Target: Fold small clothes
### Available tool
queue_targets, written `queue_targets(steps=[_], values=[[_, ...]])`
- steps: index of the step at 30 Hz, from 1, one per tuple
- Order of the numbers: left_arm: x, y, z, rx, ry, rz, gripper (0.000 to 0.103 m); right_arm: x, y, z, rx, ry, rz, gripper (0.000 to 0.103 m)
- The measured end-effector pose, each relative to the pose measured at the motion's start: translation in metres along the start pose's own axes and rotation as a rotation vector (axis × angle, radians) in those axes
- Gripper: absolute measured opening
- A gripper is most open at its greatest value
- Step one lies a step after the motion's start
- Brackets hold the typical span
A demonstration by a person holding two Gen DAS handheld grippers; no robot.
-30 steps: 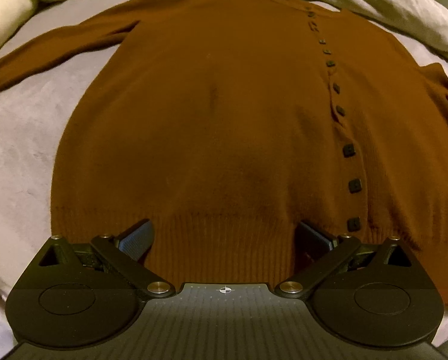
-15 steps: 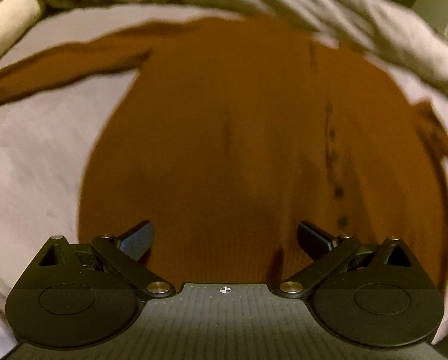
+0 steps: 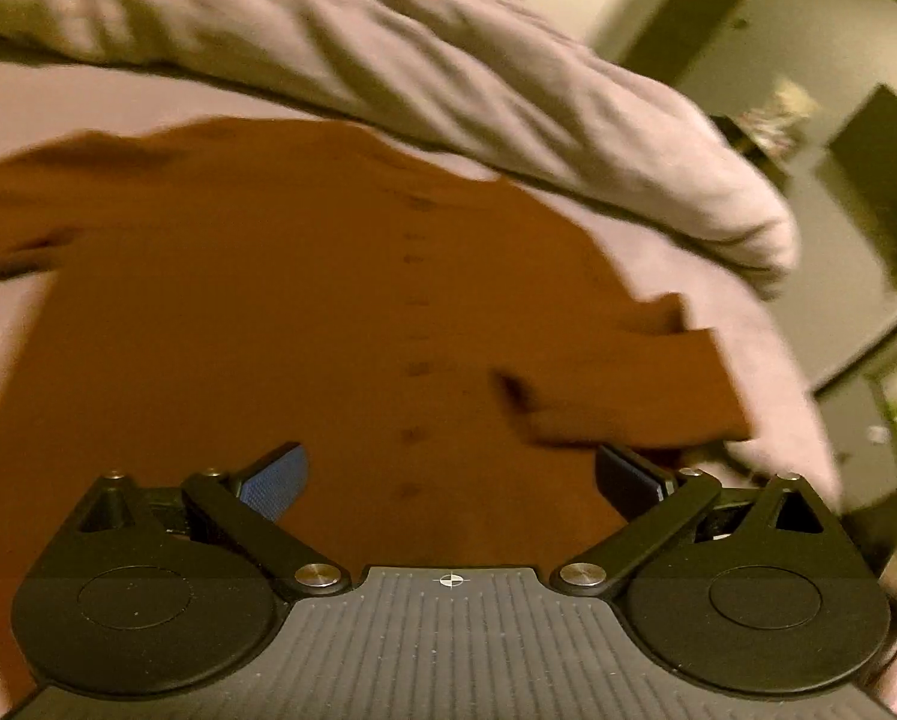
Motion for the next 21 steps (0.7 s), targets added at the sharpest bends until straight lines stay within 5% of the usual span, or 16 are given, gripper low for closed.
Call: queue_targets(steps=[3, 9, 11, 15, 21], values=[[0.018, 0.044, -0.027, -0.096, -0.013, 0.051, 0.103, -0.023, -0.012, -0.023, -0.03, 0.033, 0.026, 0.023], [0.027, 0.116, -0.038, -0.142, -0.121, 0.171, 0.074, -0.042, -0.021, -0.052, -0.032, 0.079, 0.055, 0.026], [0.028, 0.128, -0.041, -0.159, -0.139, 0.187, 0.061, -0.045, -0.021, -0.057, -0.022, 0.084, 0.06, 0.027], [0.032, 0.141, -0.042, -0.186, -0.187, 0.222, 0.009, -0.041, -0.015, -0.057, -0.015, 0.097, 0.063, 0.027], [0.065, 0.103, -0.063, -0.136, 0.007, 0.117, 0.008, -0.033, -0.014, -0.043, 0.008, 0.078, 0.059, 0.027]])
Point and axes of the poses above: each gripper's, at about its wrist camera, not at the fingertips, and y roughly the way its jaws point, z to its left, x to its top, the point moved 9 cm from there along y, roughly the way its jaws point, and after that the axes turned 9 degrees about z, right-handed, at the moved point
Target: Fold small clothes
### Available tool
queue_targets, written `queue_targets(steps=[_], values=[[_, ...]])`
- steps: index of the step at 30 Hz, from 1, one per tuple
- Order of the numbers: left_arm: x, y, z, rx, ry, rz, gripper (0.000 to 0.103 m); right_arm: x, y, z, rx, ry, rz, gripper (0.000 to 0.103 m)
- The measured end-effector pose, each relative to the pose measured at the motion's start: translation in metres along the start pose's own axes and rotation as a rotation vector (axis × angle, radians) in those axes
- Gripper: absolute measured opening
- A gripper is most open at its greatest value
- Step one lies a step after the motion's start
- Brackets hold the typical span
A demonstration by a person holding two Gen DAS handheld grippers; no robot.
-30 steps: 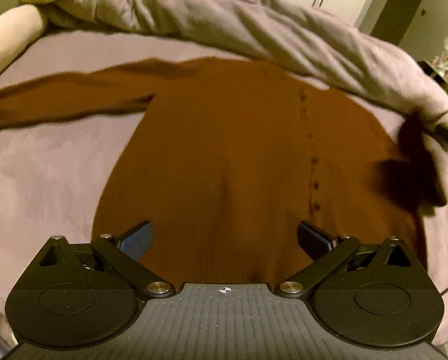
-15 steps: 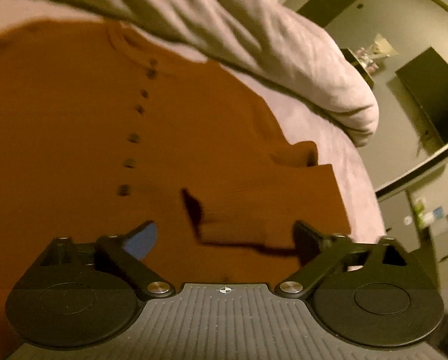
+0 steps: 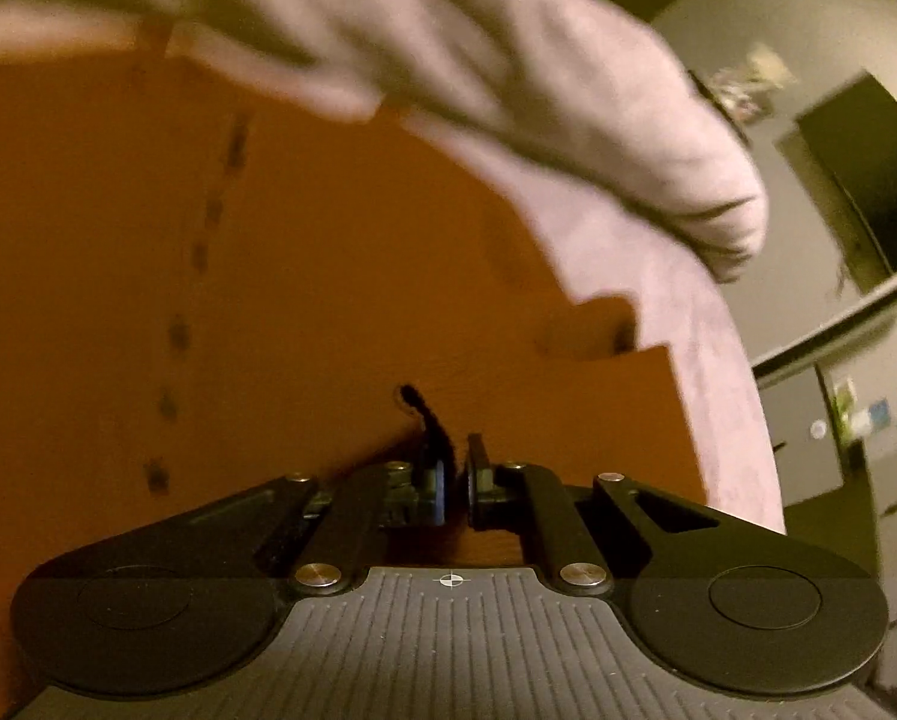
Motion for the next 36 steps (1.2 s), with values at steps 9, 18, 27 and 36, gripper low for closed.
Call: queue_targets(steps=[9, 18, 27, 36], values=[[0.069, -0.133, 0.038, 0.243, 0.161, -0.334, 0.008, 0.01, 0.019, 0.054, 0.091, -0.074, 0.006, 0.033], [0.042, -0.122, 0.193, 0.456, -0.088, -0.238, 0.008, 0.036, 0.067, 0.079, 0.136, -0.004, 0.015, 0.04], [0.048, -0.1, 0.214, 0.39, -0.147, -0.218, 0.009, 0.06, 0.118, 0.067, 0.148, 0.179, 0.036, 0.04], [0.059, -0.107, 0.208, 0.348, -0.111, -0.272, 0.008, 0.073, 0.134, 0.044, 0.143, 0.289, 0.019, 0.012]])
Point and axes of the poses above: each gripper's, at about its wrist camera, not at the fingertips, and y roughly the way its jaws point, z to its left, x to its top, the point moved 9 cm from there along y, roughly the way its jaws point, and after that the axes turned 9 degrees about z, right-handed, at the moved point
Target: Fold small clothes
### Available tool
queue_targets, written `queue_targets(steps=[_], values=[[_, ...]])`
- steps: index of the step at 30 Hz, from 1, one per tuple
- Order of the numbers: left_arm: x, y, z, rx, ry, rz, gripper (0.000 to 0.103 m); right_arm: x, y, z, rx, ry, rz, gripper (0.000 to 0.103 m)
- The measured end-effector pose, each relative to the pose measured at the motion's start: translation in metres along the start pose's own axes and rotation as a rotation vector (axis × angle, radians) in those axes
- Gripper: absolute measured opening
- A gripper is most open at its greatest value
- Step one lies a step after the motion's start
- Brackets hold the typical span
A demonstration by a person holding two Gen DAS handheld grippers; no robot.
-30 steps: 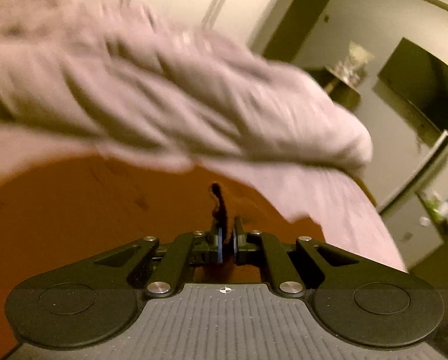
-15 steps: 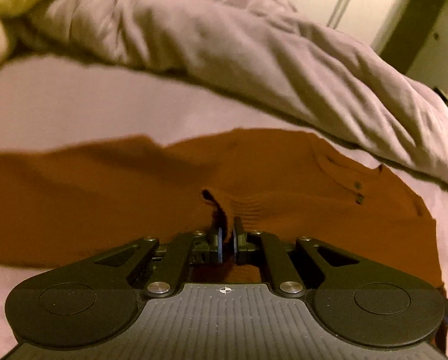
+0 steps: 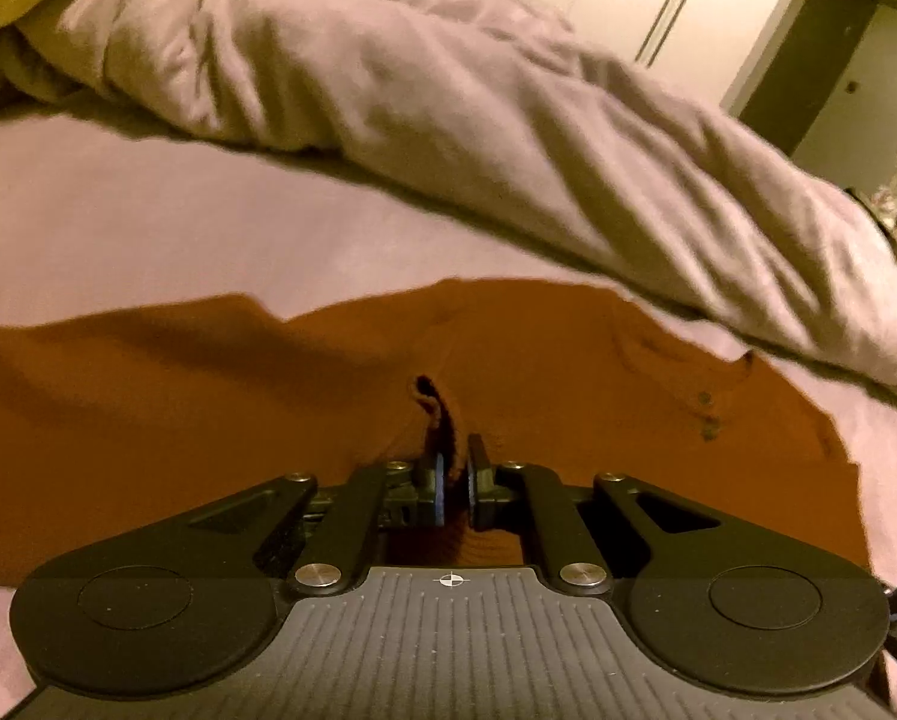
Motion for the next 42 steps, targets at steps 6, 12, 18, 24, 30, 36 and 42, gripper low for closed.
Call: queue_targets(steps=[6, 12, 18, 24, 30, 36, 42], values=[[0.006, 0.005, -0.01, 0.004, 0.038, 0.006, 0.009, 0.005, -0.013, -0.009, -0.084, -0.086, -0.062, 0.004], [-0.005, 0.018, 0.003, 0.055, 0.002, 0.062, 0.033, 0.003, -0.014, -0.01, -0.073, -0.069, -0.045, 0.006], [-0.004, -0.003, 0.022, 0.028, -0.066, 0.025, 0.04, -0.013, -0.027, 0.002, -0.127, -0.195, -0.026, 0.015], [-0.02, -0.012, 0.022, -0.039, -0.098, 0.056, 0.05, -0.031, -0.038, 0.03, -0.119, -0.285, -0.046, 0.027], [-0.034, 0.005, 0.01, -0.035, -0.054, 0.117, 0.044, -0.044, -0.035, 0.059, -0.089, -0.349, -0.033, 0.026], [-0.029, 0.001, 0.021, 0.023, -0.103, 0.111, 0.022, -0.039, -0.016, 0.076, -0.168, -0.476, -0.031, 0.026], [-0.036, -0.026, 0.055, 0.045, -0.198, 0.06, 0.031, -0.057, 0.001, 0.07, -0.285, -0.589, 0.026, 0.027]])
Point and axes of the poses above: each gripper's, at about its wrist camera, not at the fingertips, and y roughly the way its jaws point, z to its left, x to its top, the point moved 9 cm from there along y, roughly the way its jaws point, and after that the axes turned 9 degrees about z, right-handed, at the moved point
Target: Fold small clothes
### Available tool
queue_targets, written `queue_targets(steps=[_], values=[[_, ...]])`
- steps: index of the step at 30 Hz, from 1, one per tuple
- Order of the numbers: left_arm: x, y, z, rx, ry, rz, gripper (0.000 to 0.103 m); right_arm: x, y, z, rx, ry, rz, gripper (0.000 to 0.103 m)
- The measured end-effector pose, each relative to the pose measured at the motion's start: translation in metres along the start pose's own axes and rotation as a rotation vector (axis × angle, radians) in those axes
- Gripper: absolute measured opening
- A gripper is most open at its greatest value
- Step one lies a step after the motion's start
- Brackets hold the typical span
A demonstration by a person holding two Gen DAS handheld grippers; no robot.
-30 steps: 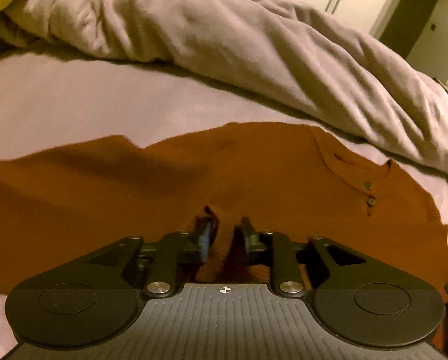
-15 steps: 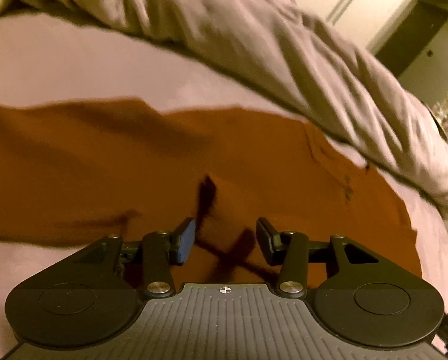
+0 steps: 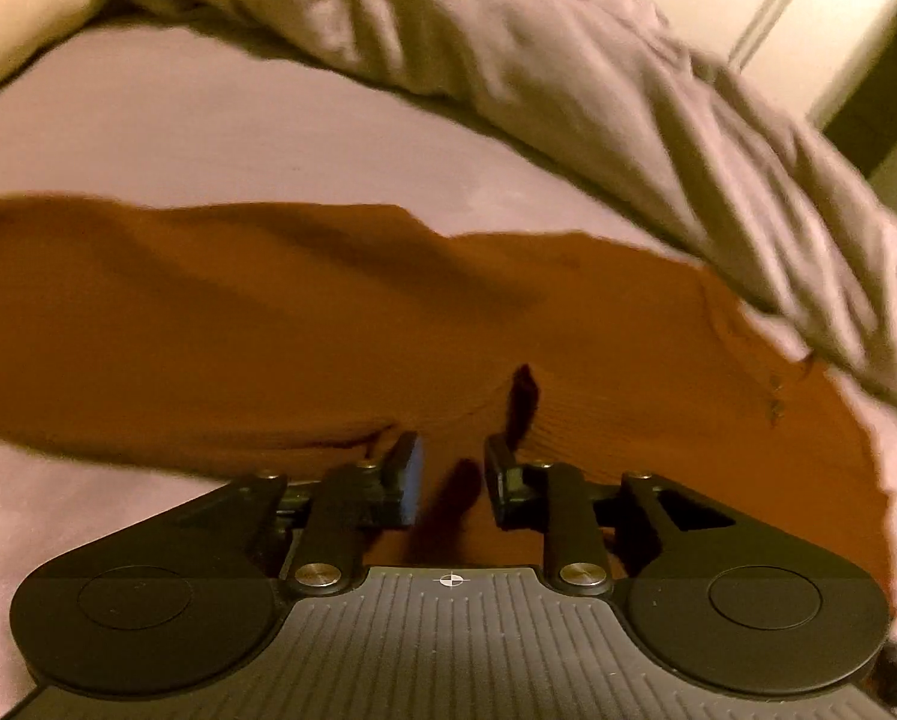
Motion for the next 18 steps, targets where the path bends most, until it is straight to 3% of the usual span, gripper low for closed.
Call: queue_targets(steps=[1, 3, 5, 9, 12, 18], values=[[-0.002, -0.009, 0.009, -0.022, -0.033, -0.014, 0.054, -0.003, -0.006, 0.0, 0.004, 0.008, 0.005, 0.027], [-0.008, -0.03, 0.039, 0.008, -0.11, -0.066, 0.078, -0.01, -0.019, -0.001, 0.03, 0.036, 0.002, 0.039], [-0.015, -0.049, 0.073, 0.035, -0.163, -0.119, 0.078, -0.02, -0.03, -0.004, 0.035, 0.049, -0.006, 0.047], [-0.026, -0.07, 0.146, 0.076, -0.321, -0.148, 0.077, -0.038, -0.039, -0.004, 0.03, 0.037, 0.005, 0.054], [-0.024, -0.085, 0.187, 0.04, -0.441, -0.198, 0.064, -0.045, -0.043, -0.001, 0.041, 0.036, 0.01, 0.056], [-0.003, -0.097, 0.236, 0.073, -0.537, -0.28, 0.051, -0.045, -0.05, 0.013, 0.038, 0.011, 0.01, 0.059]])
Point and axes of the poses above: each gripper's, at about its wrist camera, not at the fingertips, and y roughly the way its jaws point, z to its left, x to its top, the point moved 9 cm from there along y, roughly the way its jaws point, and after that the axes turned 9 degrees about z, right-handed, at the moved point
